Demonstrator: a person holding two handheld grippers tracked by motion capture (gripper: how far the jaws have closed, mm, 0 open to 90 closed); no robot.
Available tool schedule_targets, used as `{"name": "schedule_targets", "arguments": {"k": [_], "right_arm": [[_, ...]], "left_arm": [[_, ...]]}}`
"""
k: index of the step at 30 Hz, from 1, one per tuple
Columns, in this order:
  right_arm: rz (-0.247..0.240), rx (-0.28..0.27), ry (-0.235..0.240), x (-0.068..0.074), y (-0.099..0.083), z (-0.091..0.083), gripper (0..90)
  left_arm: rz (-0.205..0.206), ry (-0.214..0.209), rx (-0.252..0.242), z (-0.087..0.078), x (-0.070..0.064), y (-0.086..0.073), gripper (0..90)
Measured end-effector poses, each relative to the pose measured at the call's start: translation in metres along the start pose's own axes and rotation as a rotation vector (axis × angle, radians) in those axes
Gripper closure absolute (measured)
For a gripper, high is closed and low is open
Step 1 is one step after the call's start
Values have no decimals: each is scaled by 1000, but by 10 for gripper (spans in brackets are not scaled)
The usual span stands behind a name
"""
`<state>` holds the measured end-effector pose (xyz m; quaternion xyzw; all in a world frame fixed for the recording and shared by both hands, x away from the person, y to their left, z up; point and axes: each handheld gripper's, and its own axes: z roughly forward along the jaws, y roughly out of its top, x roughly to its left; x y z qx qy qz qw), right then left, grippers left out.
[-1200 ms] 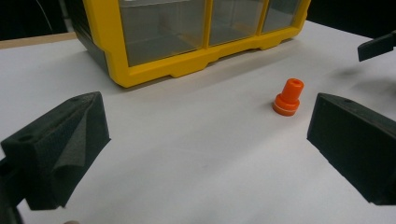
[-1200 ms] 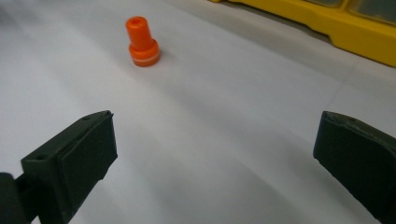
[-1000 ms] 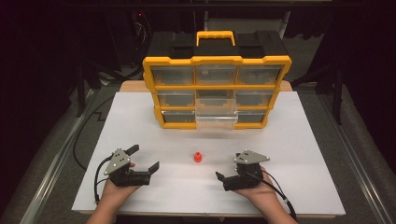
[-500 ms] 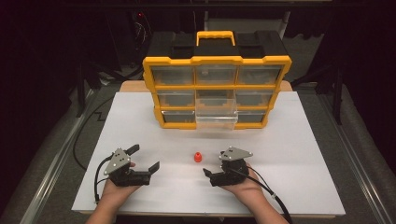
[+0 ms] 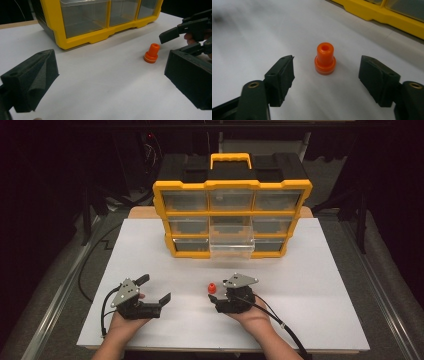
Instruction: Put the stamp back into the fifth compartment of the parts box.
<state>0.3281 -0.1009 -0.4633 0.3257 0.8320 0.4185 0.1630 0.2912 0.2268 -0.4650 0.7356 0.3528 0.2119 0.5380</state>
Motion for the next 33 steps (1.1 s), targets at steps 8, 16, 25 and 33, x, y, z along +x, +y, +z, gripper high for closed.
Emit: {"name": "schedule_targets", "arguments": {"k": [8,16,25,33], "right_arm": [[7,-6,-8,-2,7,8,431],[-24,-18,-8,-1,11,12,597],[-43,-1,1,1,11,19,669],[-63,11,-18,4,9,23,716]], "left_arm": [[-2,-2,-3,0,0,0,2],[4,-4,4,1,0,0,2],[1,-4,3,0,0,0,2],[1,-7,3,1,0,0,2]]}}
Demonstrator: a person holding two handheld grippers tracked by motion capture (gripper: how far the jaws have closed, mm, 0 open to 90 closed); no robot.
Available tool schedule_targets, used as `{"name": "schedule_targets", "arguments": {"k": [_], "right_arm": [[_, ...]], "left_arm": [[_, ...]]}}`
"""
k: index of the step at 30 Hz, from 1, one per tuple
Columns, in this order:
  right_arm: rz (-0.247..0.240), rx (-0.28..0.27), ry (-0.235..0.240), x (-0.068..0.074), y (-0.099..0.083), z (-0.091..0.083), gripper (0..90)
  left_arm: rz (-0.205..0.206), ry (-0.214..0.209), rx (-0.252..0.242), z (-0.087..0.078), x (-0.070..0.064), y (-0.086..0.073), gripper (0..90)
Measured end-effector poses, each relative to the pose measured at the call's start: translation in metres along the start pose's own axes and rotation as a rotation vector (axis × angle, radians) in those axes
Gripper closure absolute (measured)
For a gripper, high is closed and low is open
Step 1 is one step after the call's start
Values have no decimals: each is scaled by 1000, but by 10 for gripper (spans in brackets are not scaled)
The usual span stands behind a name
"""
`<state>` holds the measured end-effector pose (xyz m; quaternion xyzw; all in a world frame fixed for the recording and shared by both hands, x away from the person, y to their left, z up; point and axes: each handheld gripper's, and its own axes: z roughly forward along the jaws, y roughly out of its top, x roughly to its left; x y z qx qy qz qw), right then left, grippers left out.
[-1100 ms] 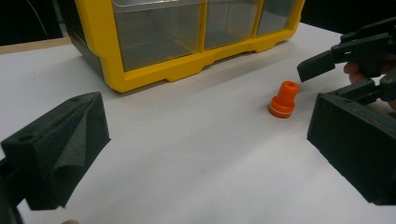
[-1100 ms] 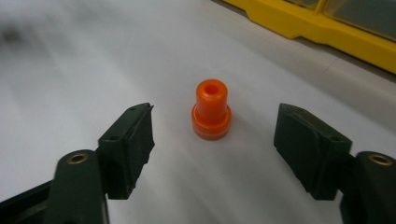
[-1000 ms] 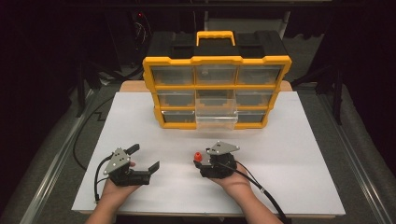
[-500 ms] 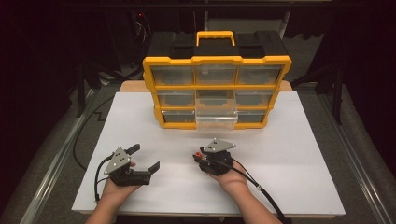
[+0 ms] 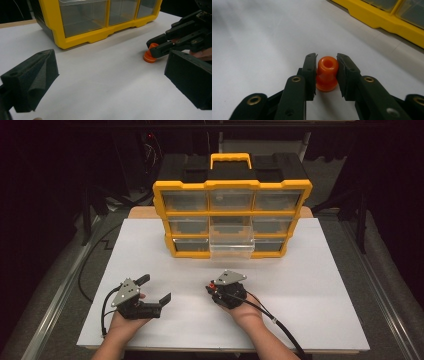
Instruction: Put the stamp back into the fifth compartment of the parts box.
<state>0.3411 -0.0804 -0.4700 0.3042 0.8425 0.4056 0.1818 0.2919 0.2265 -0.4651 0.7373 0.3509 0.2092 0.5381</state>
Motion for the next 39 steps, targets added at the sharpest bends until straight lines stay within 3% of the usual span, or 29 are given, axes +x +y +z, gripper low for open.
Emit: {"name": "schedule_targets", "arguments": {"k": [5,15,29,39], "right_arm": [[-27,-10,-4,1,-1,0,732],[-35,-23,10,2,0,-7,732],[-23,-26,-13,-8,-9,-36,732],[-2,-21,-51,-22,-27,-61,732]], "left_arm": [[-1,0,2,1,0,0,2],[-1,1,3,0,-1,0,2],[-3,6,1,0,0,0,2],[-4,8,-10,-1,-1,0,2]]}}
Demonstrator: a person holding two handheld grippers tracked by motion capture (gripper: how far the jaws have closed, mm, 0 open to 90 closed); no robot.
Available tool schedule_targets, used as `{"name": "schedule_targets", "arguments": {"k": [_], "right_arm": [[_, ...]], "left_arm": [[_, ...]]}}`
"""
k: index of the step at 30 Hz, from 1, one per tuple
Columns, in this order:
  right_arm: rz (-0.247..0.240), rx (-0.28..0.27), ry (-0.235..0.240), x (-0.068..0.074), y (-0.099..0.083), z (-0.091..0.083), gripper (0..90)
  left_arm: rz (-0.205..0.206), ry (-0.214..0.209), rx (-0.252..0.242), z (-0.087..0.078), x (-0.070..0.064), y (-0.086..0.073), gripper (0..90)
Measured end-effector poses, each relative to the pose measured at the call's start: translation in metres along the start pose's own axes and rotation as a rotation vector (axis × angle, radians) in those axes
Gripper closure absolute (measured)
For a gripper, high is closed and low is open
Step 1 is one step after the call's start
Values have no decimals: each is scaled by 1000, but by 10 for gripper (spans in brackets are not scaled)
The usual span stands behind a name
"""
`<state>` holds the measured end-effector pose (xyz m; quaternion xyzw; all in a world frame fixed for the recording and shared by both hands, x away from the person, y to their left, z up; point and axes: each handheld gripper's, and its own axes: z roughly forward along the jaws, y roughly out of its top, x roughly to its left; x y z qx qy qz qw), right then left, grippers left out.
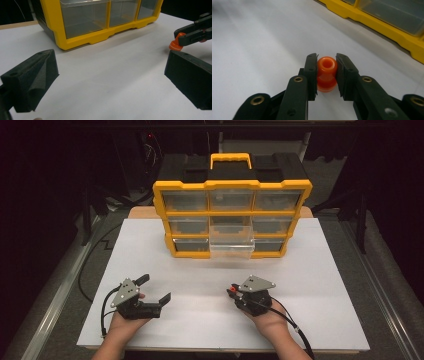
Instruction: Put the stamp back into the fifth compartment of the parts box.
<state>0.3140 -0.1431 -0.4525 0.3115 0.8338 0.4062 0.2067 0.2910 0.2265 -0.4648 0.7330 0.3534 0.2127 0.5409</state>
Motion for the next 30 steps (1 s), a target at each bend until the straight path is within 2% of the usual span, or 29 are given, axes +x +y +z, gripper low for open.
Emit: {"name": "schedule_targets", "arguments": {"k": [12,30], "right_arm": [[18,-6,-37,-15,-14,-25,732],[92,-7,-116,-44,-44,-62,732]], "left_arm": [[-1,-1,-2,-1,0,0,2],[-7,11,-4,-1,2,-1,2]]}}
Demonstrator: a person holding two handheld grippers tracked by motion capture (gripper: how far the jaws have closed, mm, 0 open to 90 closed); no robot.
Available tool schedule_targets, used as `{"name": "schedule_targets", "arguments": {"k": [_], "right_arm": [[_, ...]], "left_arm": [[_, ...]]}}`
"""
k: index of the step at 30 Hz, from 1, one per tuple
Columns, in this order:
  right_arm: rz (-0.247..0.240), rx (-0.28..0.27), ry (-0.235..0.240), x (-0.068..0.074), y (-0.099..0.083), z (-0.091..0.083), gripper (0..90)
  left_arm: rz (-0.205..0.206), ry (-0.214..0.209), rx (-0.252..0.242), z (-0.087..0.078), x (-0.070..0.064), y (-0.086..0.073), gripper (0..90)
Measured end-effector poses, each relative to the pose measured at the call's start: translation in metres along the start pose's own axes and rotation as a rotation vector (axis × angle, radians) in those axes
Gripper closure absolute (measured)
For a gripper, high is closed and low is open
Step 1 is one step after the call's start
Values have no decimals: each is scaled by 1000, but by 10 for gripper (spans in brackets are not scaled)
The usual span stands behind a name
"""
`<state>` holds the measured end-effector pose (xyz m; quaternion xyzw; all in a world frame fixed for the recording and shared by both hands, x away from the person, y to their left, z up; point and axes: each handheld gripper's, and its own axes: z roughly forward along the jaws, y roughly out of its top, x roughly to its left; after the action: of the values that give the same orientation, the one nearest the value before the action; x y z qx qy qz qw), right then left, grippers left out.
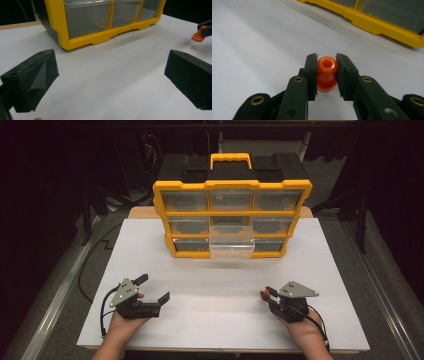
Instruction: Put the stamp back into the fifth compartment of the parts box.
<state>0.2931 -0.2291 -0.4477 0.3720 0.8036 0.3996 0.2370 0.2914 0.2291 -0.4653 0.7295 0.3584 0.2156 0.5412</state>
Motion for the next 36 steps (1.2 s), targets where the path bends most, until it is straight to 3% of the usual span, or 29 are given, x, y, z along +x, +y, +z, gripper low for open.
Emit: {"name": "schedule_targets", "arguments": {"k": [5,7,16,20,21,24,31,36], "right_arm": [[22,-11,-23,-8,-6,-9,732],[62,-24,-27,-15,-11,-16,732],[65,-10,-19,-20,-13,-19,732],[59,25,1,-21,-5,-17,732],[67,55,16,-24,-1,-16,732],[86,75,34,-26,2,-15,732],[56,173,94,-30,15,-7,732],[21,237,111,-29,19,-4,732]], "left_arm": [[2,2,-3,0,0,0,2],[1,4,-2,0,0,0,2],[2,3,-5,1,0,0,2],[1,2,-6,1,1,-1,2],[0,0,-8,1,1,-1,2],[-1,0,-11,1,1,-1,2],[15,2,-7,1,1,-1,2],[20,-1,-4,2,0,-1,2]]}}
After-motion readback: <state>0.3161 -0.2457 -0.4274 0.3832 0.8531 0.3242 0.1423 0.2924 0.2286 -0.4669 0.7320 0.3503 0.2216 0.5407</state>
